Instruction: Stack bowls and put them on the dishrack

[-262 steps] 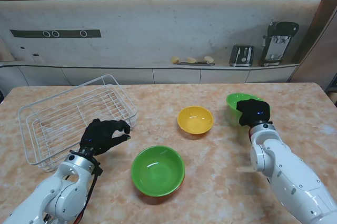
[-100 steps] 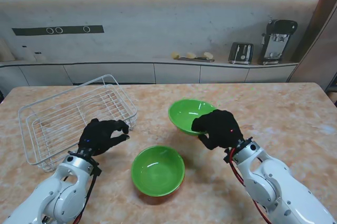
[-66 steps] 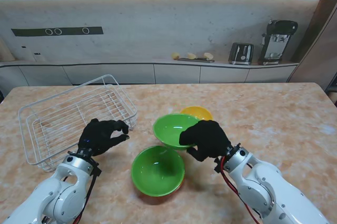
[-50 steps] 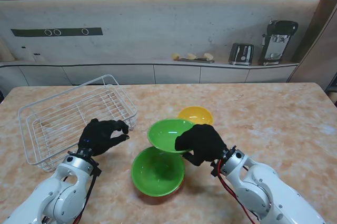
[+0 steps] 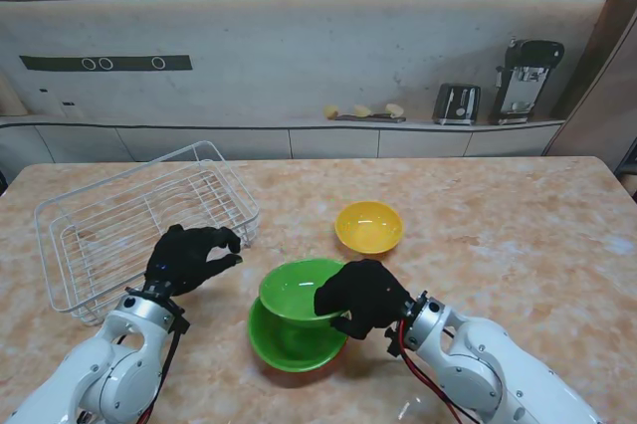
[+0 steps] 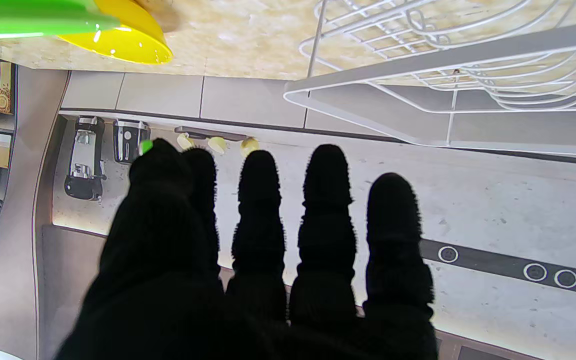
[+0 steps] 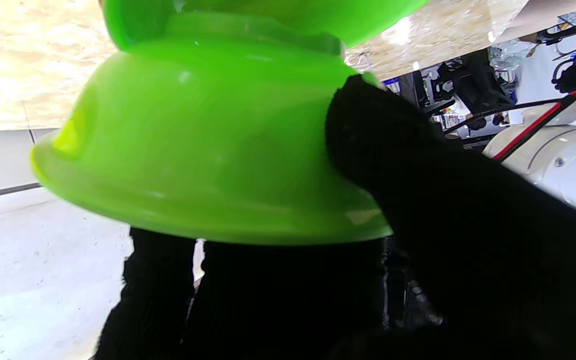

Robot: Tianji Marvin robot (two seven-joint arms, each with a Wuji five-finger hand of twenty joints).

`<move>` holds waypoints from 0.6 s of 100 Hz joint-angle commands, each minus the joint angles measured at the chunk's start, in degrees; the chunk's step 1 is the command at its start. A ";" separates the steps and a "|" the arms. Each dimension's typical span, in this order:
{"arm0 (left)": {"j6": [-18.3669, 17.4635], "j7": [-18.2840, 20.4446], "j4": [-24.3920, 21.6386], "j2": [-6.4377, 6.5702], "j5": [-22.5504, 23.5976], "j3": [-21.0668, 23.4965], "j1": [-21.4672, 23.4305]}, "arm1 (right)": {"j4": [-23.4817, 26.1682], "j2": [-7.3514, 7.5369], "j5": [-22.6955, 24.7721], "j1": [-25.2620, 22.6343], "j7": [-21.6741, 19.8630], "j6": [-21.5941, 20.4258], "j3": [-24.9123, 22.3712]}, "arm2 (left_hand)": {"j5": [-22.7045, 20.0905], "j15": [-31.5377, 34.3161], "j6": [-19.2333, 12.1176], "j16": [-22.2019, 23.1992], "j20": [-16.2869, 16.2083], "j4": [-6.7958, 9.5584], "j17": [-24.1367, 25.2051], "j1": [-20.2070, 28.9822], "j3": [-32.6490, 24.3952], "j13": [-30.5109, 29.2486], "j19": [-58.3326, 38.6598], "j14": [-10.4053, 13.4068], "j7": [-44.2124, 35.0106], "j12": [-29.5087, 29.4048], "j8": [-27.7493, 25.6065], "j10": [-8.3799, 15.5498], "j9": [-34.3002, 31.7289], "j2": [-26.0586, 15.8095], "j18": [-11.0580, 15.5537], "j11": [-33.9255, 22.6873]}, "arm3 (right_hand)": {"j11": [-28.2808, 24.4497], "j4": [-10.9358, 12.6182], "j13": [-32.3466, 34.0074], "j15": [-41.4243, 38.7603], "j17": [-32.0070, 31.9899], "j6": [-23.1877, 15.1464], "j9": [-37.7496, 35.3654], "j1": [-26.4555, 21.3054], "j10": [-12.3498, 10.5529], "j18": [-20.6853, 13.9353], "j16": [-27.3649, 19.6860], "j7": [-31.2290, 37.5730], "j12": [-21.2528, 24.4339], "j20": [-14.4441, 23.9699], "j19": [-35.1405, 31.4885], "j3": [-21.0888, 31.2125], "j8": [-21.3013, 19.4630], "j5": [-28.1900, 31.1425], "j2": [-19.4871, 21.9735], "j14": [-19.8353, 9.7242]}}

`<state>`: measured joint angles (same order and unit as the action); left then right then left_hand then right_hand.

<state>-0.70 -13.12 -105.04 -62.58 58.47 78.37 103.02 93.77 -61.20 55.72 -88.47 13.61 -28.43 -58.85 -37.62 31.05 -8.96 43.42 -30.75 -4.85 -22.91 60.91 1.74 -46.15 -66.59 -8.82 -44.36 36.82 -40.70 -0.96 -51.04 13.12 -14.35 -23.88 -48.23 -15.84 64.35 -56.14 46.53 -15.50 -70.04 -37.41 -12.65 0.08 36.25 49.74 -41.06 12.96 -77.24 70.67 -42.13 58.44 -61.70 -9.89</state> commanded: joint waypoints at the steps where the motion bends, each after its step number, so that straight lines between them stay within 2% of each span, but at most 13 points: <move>1: 0.02 0.64 -0.53 -0.13 0.03 0.05 0.48 | -0.30 -0.24 0.11 -0.19 -0.76 -0.60 0.59 | -0.94 -0.04 -0.92 -0.48 -0.48 -0.53 0.50 0.30 0.76 0.28 0.11 -0.83 0.41 -0.62 0.35 -0.03 -0.97 -2.34 -1.20 0.52 | 1.85 3.84 1.42 -1.25 1.44 -19.71 -2.39 -9.72 -9.86 0.90 1.41 10.37 1.16 1.64 -7.21 19.28 -1.96 13.05 4.78 -4.28; 35: -0.06 0.68 -0.52 -0.12 0.02 0.04 0.43 | -1.77 -0.07 -0.52 0.89 -1.92 -1.72 2.48 | -0.92 -0.02 -0.93 -0.47 -0.50 -0.52 0.52 0.34 0.74 0.24 0.09 -0.80 0.40 -0.62 0.32 -0.02 -0.97 -2.33 -1.23 0.52 | 3.08 1.92 -0.16 0.93 0.08 -19.63 -1.57 -8.81 -10.06 0.57 -0.23 9.03 2.34 0.16 -5.67 19.29 -0.66 11.64 4.66 -4.16; 60: -0.06 0.67 -0.51 -0.12 0.03 0.04 0.42 | -1.84 0.20 -0.28 0.97 -3.05 -1.89 2.85 | -0.95 -0.04 -0.82 -0.47 -0.50 -0.53 0.51 0.32 0.75 0.25 0.08 -0.93 0.39 -0.62 0.35 -0.09 -0.93 -2.32 -1.27 0.53 | 5.09 0.52 -2.73 3.68 -1.69 -19.20 0.57 -5.90 -10.56 -0.30 -1.44 6.98 2.98 -0.69 -3.43 18.41 0.62 8.16 5.98 -4.05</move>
<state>-0.73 -13.12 -105.09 -62.57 58.45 78.39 103.09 91.67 -60.95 55.06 -86.99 11.50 -30.18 -56.14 -37.62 31.05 -8.96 43.42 -30.75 -4.84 -22.91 60.91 1.74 -46.15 -66.59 -8.82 -44.35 36.82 -40.70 -0.96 -51.04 13.12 -14.35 -23.88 -46.52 -18.25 63.41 -53.23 44.37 -16.37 -70.04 -37.41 -12.97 -0.60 35.81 49.73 -39.03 12.05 -77.16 71.70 -40.78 58.54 -61.71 -10.51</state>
